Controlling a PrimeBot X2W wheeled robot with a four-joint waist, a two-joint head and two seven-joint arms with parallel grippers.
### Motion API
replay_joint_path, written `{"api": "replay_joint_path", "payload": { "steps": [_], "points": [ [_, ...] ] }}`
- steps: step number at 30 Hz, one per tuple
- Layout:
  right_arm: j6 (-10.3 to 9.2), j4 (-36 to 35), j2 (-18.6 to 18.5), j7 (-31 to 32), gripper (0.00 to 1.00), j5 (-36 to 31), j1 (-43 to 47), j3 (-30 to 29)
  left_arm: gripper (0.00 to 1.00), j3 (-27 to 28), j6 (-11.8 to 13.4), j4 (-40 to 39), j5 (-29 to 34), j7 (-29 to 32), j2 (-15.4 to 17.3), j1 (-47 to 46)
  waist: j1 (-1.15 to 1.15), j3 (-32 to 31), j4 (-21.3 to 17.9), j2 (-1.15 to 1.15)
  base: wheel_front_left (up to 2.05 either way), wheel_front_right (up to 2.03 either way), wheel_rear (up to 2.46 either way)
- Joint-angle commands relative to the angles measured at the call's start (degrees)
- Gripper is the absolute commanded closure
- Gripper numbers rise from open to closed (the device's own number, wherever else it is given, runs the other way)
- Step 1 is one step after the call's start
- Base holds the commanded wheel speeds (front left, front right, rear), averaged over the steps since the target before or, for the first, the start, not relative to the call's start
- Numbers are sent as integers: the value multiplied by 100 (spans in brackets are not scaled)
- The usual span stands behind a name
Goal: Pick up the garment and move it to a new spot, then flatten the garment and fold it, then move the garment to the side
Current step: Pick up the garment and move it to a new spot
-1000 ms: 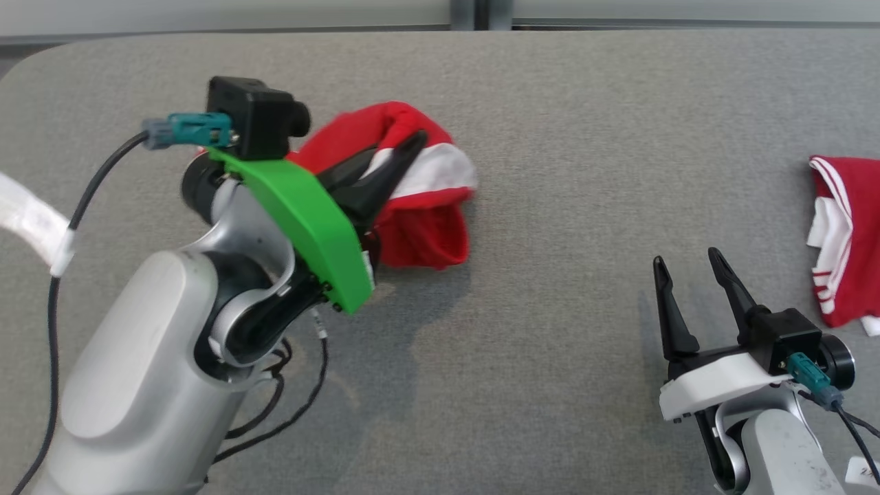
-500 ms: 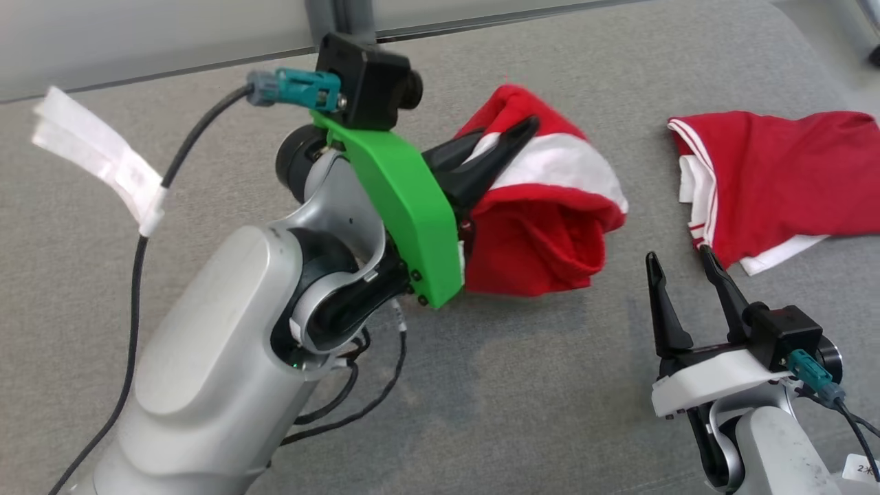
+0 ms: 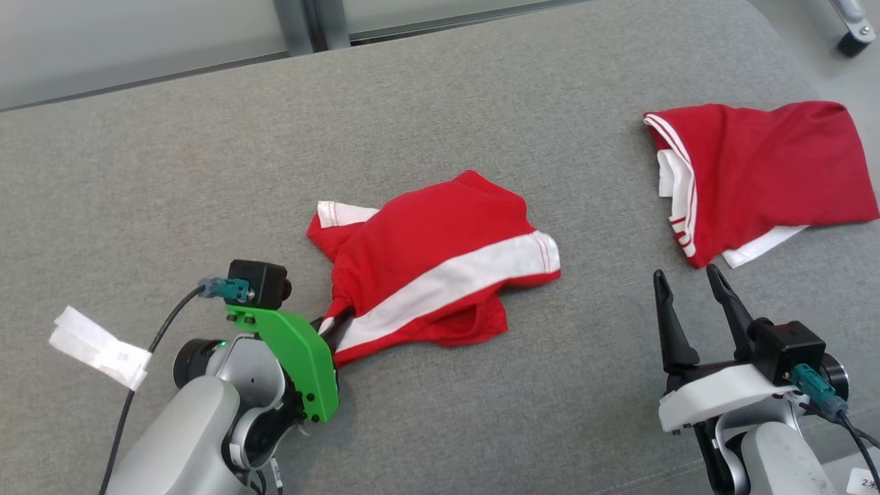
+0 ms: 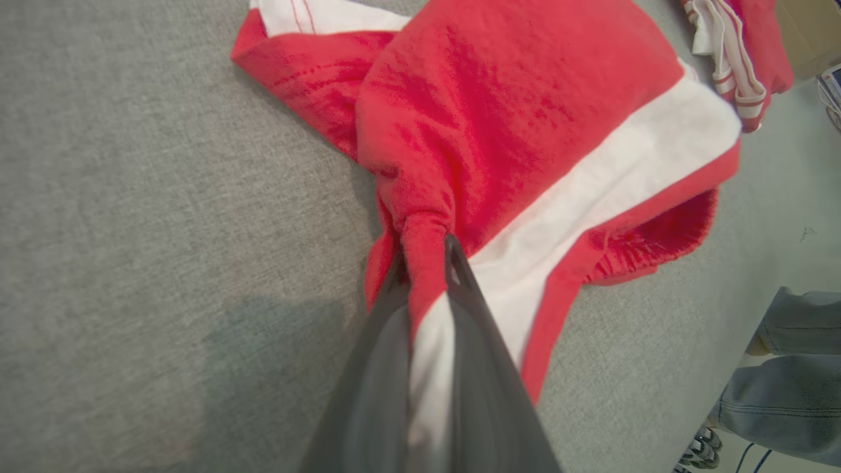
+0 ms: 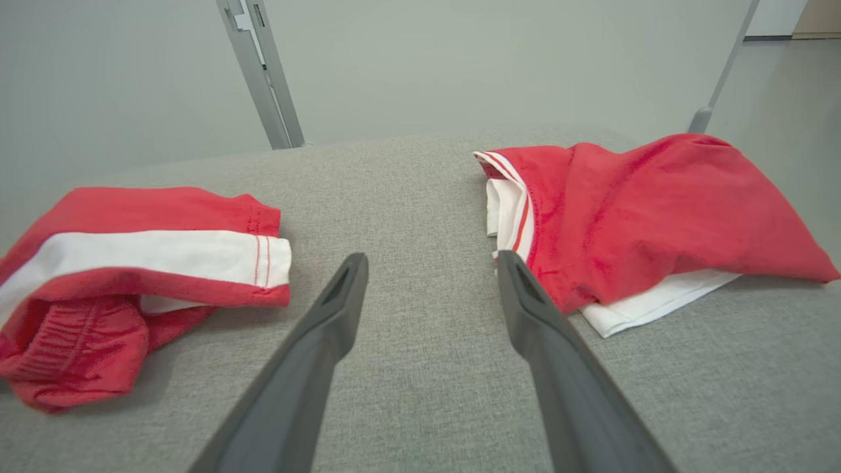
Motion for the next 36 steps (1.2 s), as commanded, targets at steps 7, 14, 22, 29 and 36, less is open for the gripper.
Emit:
{"api": "replay_joint_path", "payload": {
  "steps": [7,14,22,29,36],
  "points": [
    [-9,38,-7,-15,0,-241,3,-11,89,150,-111,725,-49,-674,-322,5,0,-139,524,0,0,0,0],
    [-9,79,-9,-15,0,-382,128,-73,56,104,-260,917,-13,-1028,-529,-60,0,-285,815,0,0,0,0],
    [-9,87,-7,-15,0,-458,226,-113,0,21,-341,425,-182,-1255,-774,248,0,-409,935,0,0,0,0],
    [-9,40,-7,-15,0,-432,344,-91,0,439,64,-219,-384,-1661,-573,905,0,-527,856,0,0,0,0],
    [-9,-16,-7,-15,0,-454,522,-162,0,851,322,-834,-594,-2051,-350,1647,0,-661,789,0,0,0,0]
  ]
}}
